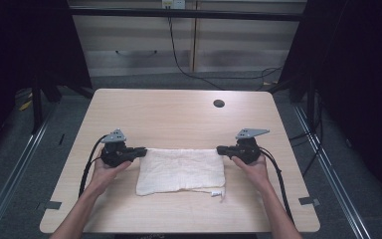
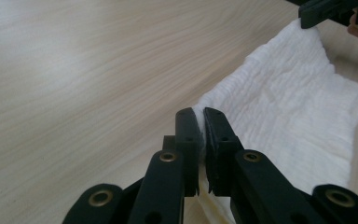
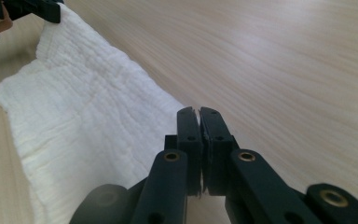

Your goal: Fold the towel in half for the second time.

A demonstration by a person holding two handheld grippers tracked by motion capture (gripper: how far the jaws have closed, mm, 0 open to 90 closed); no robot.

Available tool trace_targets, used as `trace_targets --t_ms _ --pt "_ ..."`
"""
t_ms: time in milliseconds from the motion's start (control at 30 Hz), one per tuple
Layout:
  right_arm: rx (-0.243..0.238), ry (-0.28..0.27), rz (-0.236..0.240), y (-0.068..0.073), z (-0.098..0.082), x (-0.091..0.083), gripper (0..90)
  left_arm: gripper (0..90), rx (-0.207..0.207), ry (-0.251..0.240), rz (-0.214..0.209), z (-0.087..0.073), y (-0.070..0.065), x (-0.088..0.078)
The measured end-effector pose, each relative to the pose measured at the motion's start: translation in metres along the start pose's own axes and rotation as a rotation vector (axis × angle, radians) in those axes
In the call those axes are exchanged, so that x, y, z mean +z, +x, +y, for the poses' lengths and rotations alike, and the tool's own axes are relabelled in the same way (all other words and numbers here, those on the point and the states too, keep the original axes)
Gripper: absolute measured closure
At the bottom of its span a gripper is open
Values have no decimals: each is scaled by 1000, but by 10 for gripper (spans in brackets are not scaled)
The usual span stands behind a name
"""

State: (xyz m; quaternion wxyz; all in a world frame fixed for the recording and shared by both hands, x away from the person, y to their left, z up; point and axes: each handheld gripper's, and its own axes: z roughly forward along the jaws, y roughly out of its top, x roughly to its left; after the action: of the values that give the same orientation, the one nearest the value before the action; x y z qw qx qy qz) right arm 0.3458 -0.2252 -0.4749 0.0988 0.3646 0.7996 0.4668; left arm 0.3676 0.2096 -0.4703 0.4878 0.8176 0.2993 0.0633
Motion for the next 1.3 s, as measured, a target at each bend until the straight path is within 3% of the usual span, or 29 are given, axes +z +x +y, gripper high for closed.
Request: trace_targets --t_ms 233,333,633,833,1033,1300 --pt "-36 -46 -6 8 14 -19 881 851 -3 -48 9 7 -2 -8" --pt "-52 -45 -2 12 15 -22 881 851 -8 -37 25 5 -1 -5" --pt "-75 19 71 32 -2 -23 881 852 -32 -9 49 0 1 4" --pt "-84 29 109 44 -9 -29 879 852 -35 -13 63 0 -1 5" --pt "-95 72 111 53 -18 -34 879 853 -28 -10 67 1 -4 9" --pt "-119 152 134 63 -37 -20 879 853 -22 -13 66 2 -5 9"
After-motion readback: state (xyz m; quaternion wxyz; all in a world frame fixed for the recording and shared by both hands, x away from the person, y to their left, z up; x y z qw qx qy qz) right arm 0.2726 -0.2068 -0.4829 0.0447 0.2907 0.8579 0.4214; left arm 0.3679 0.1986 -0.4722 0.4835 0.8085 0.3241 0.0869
